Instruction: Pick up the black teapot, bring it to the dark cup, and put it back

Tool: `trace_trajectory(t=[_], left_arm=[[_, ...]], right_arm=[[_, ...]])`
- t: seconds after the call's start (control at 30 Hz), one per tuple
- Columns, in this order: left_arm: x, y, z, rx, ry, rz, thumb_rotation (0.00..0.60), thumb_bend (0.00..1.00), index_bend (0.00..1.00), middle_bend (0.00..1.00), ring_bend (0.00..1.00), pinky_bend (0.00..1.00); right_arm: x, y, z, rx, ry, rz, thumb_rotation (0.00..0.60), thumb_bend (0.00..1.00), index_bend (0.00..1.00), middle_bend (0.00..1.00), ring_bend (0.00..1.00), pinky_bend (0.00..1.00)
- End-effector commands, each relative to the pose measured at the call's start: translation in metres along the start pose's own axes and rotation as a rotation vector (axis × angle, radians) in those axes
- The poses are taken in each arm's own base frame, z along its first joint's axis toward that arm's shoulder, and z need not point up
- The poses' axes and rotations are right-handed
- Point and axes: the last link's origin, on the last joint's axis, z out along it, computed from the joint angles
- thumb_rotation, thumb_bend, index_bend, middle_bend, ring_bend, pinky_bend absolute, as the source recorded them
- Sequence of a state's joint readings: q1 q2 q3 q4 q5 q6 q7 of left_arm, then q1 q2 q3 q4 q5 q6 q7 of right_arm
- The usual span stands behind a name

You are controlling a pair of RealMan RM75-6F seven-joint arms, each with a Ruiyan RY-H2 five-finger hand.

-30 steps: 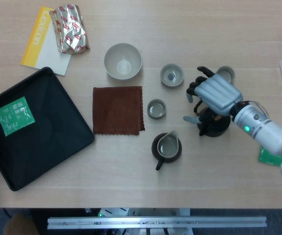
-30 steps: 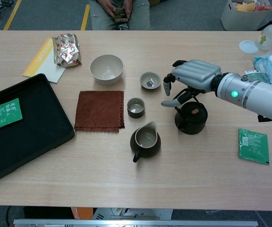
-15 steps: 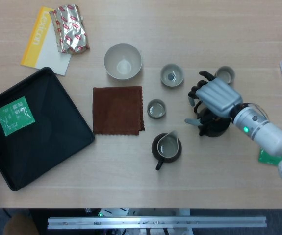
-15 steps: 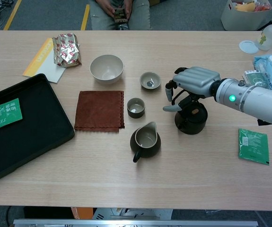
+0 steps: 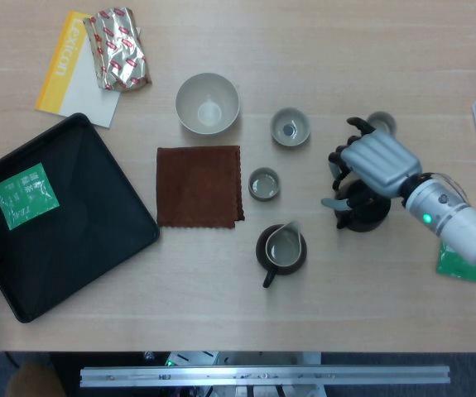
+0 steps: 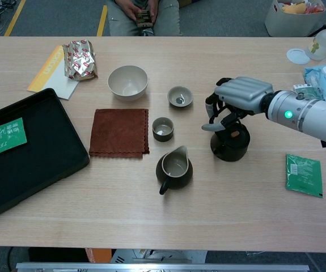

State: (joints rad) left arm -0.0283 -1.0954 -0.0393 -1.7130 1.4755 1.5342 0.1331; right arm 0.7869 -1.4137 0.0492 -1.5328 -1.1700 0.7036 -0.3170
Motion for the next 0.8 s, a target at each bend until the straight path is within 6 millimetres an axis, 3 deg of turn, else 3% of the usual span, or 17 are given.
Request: trace_trajectory(t=[0.03,0.63,0.8], left_arm=[[0.000,0.000,0.000,-0.001,0.000,-0.001,0.600,0.43,0.15,0.24,0.19,0.17],[-0.001,0.000,0.000,0.000,0.001,-0.002,0.600,0.43,0.15,0.24,0.19,0.17],[-0.002,0.001,0.000,0.000,-0.001,-0.002,0.600,0.43,0.15,0.24,0.19,0.17]], right_arm=[[0.002,0.001,-0.004,0.000,0.005,0.007,0.209,0.22,0.49,0.49,0.39,0.07],[-0.002,-0.004,-0.026,0.032,-0.036,-0.008,0.240,0.23,0.51,0.51,0.42,0.07],[0.000,-0.003,-0.028,0.030,-0.039,-0.020,0.269,0.28,0.54,0.54,0.46,0.07]])
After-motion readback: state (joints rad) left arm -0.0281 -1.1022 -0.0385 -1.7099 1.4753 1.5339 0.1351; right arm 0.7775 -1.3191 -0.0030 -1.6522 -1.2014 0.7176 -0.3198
